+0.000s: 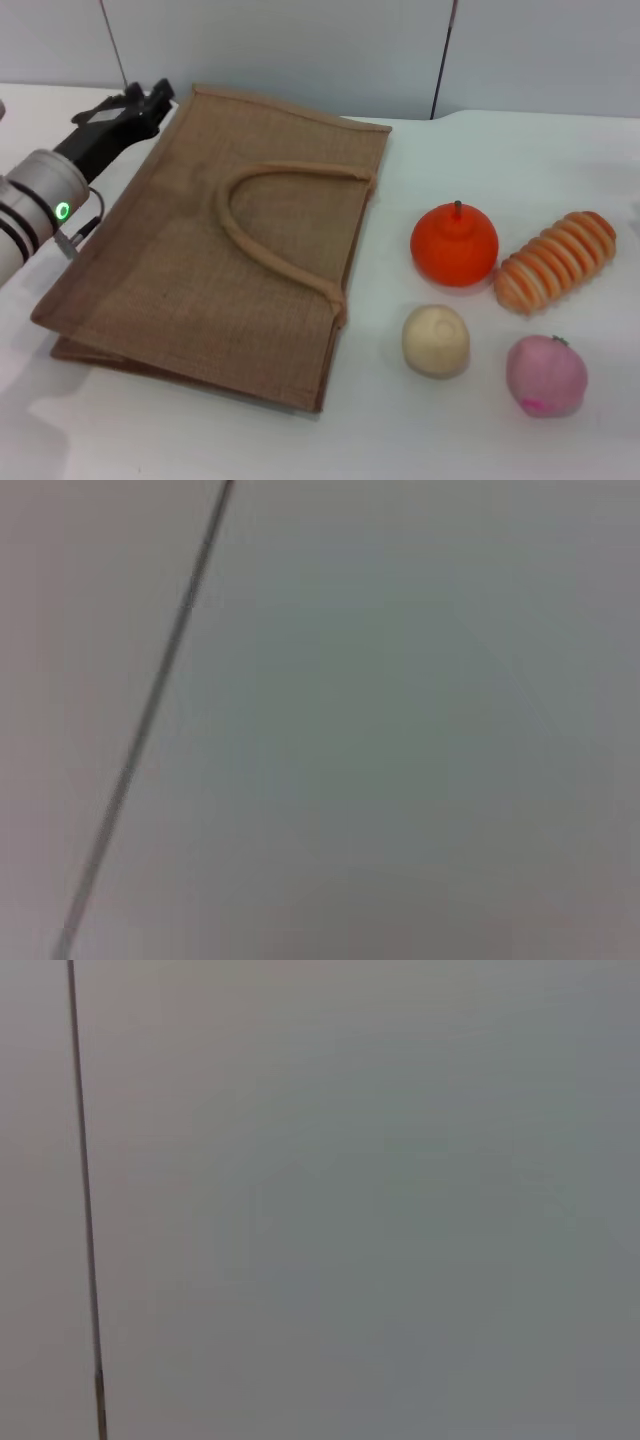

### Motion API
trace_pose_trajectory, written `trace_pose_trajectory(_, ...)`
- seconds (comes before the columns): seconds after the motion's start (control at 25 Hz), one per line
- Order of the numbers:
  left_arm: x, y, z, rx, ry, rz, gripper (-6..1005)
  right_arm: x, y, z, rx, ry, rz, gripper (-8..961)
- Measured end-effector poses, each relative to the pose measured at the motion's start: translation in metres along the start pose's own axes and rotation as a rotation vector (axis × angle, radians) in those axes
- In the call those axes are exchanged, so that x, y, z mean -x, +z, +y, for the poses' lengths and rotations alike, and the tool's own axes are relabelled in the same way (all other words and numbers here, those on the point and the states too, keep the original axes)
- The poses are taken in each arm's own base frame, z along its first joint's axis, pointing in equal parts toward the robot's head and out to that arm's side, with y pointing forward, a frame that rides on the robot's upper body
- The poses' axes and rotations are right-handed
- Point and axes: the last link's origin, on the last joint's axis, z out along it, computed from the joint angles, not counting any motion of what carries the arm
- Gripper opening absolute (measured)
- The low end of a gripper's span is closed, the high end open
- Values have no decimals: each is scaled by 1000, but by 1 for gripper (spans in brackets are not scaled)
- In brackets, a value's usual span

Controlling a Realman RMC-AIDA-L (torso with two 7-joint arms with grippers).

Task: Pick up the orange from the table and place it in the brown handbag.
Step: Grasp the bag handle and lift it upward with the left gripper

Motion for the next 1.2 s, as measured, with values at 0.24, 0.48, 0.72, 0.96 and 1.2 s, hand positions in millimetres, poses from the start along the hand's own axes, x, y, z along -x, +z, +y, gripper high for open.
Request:
trace_pose_trajectory(0.24, -10, 6, 2, 87, -97, -125, 443, 0, 0, 0, 0, 0, 0, 820)
trace_pose_trajectory(0.48, -19, 8, -1, 100, -155, -265, 442, 0, 0, 0, 0, -1, 0, 819)
trace_pose_trajectory(0.72, -34, 13, 6, 113, -196, -431, 440, -1, -1, -1, -4, -6, 4, 818)
trace_pose_trajectory(0.96, -40, 17, 14, 81, -182, -626, 439, 0, 0, -1, -4, -6, 3, 817)
trace_pose_trajectory(1.2, -43, 18, 14, 24, -147, -739, 438, 0, -1, -2, -7, -6, 4, 816)
